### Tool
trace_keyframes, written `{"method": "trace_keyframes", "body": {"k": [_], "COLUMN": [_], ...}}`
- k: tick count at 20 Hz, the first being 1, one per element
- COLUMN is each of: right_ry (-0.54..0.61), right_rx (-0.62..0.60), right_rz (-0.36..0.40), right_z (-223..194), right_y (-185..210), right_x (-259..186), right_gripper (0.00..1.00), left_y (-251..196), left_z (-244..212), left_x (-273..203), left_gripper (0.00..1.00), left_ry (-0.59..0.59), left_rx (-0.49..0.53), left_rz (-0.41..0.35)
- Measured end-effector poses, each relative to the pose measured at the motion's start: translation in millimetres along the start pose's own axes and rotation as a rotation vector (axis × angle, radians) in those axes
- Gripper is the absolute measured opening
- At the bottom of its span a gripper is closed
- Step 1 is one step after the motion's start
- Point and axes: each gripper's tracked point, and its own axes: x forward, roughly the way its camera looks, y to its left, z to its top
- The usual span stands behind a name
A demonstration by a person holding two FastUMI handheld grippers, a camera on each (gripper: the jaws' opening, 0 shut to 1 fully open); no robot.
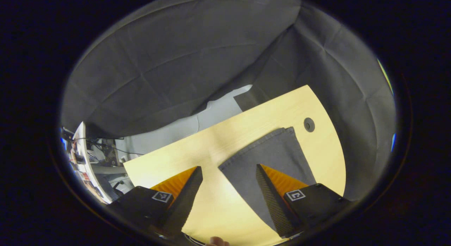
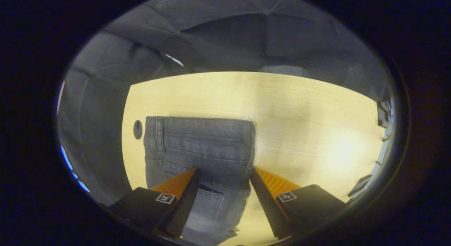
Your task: Grasp the waist and the cuffs of the jeans and fold them to make the two legs overlap; first hold the waist and fold one-third of the jeans toward the cuffs, then hold the cuffs and fold the remaining one-third in the same direction to finish folding.
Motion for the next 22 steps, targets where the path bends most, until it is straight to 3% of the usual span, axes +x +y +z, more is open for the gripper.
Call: {"method": "trace_keyframes", "body": {"k": [2, 7, 11, 14, 16, 19, 22], "right_ry": [0.037, -0.045, -0.122, -0.224, -0.272, -0.29, -0.267], "right_rx": [-0.027, -0.168, -0.224, -0.313, -0.442, -0.622, -0.718], "right_rz": [-0.022, 0.018, 0.117, 0.247, 0.338, 0.483, 0.628], "right_z": [0, 0, -6, -22, -53, -135, -223], "right_y": [-1, 1, 15, 42, 61, 113, 158], "right_x": [0, 3, -27, -79, -120, -164, -185], "right_gripper": [0.87, 0.43, 0.25, 0.23, 0.22, 0.24, 0.22], "left_y": [25, 81, 99, 96, 92, 68, 42], "left_z": [-11, -41, -49, -52, -55, -65, -77], "left_x": [-5, -6, -4, 0, 1, 11, 18], "left_gripper": [1.0, 0.99, 0.99, 0.99, 0.99, 1.0, 0.99], "left_ry": [0.006, 0.05, 0.067, 0.081, 0.095, 0.118, 0.14], "left_rx": [-0.042, -0.121, -0.133, -0.124, -0.108, -0.082, -0.055], "left_rz": [-0.011, -0.026, -0.035, -0.051, -0.061, -0.088, -0.116]}}
